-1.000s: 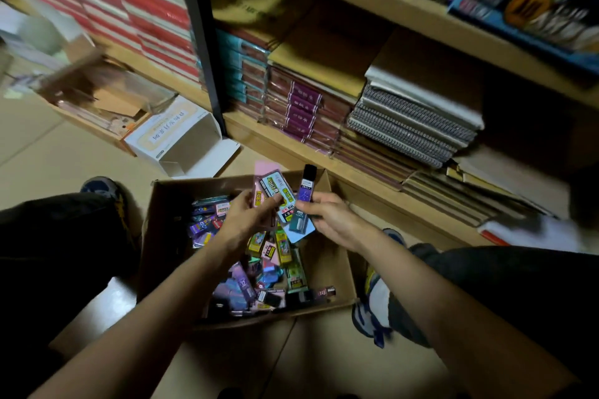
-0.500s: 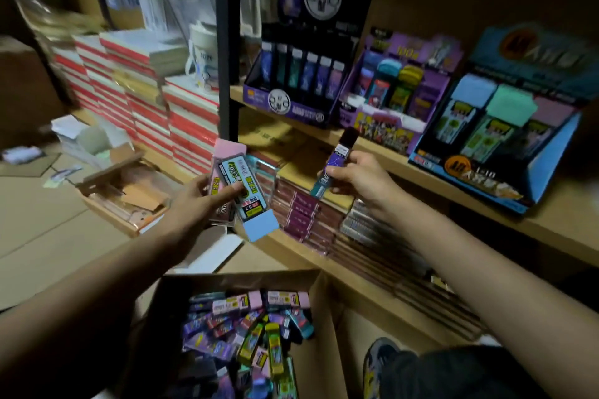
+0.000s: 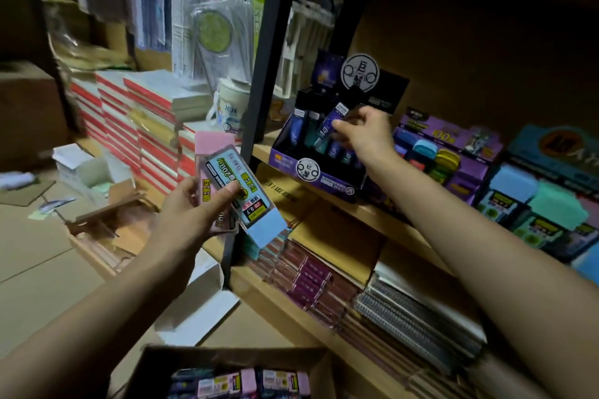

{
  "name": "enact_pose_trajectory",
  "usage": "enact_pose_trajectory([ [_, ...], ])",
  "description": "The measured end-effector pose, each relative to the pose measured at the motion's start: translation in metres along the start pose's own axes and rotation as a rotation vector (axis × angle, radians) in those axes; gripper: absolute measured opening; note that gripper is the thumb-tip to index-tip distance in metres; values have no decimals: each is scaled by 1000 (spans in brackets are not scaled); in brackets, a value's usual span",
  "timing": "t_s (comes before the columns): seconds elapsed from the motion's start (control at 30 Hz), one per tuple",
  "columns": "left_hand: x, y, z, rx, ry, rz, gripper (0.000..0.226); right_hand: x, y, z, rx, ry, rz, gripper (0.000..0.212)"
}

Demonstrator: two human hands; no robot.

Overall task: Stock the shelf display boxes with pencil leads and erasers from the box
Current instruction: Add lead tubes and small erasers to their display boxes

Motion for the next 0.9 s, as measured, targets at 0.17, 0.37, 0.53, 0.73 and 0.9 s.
enact_pose_trajectory([
  [0.17, 9, -3, 8, -64, -54, 53, 41, -25, -25, 8, 75, 272, 70, 15],
  [0.37, 14, -3, 9, -51, -58, 45, 43, -32, -33, 11, 120, 362, -6, 19],
  [0.53, 9, -2, 7, -3, 1, 11, 41, -38, -33, 16, 35, 280, -68, 8],
  [0.73, 7, -3, 10, -2, 48, -15, 39, -52, -35, 15, -50, 326, -28, 17],
  [0.9, 5, -2, 13, 23, 61, -8, 40, -46, -24, 8, 93, 775, 3, 16],
])
Point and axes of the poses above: each hand's wrist, its own y-axis away from the middle knuckle, its own x-axis out of the back of the hand, z = x × y, the point moved 1 cm from there along -y, towards the middle knuckle, and after that the axes turned 9 degrees about y, right-handed, at the moved point
